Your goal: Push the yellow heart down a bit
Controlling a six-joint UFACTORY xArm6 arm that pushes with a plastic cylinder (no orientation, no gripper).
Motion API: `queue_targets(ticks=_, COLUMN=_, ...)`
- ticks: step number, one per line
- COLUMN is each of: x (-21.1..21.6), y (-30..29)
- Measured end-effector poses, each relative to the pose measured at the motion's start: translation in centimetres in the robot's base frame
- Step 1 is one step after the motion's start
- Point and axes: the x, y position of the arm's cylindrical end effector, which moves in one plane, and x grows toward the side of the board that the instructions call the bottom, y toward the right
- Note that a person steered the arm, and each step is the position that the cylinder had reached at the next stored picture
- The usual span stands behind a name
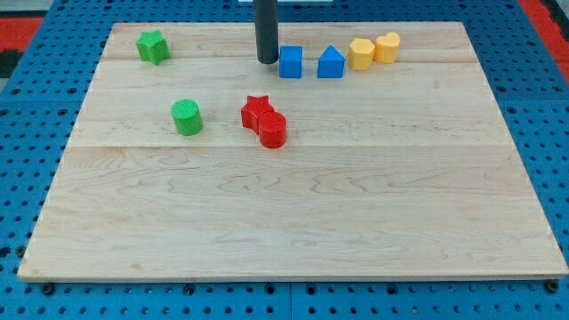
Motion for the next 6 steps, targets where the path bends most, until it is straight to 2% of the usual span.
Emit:
queue_targets(ticks=1, x=2.5, y=5.4)
queue_targets(ticks=2, x=7.8, y=9.0)
queue_targets(ticks=3, x=5.3, y=8.4)
queue_targets(ticks=4, x=0.5, y=5.0)
queue_targets(ticks=5, x=-3.6, y=10.7)
queue_targets(ticks=6, x=-4.5, y=16.5)
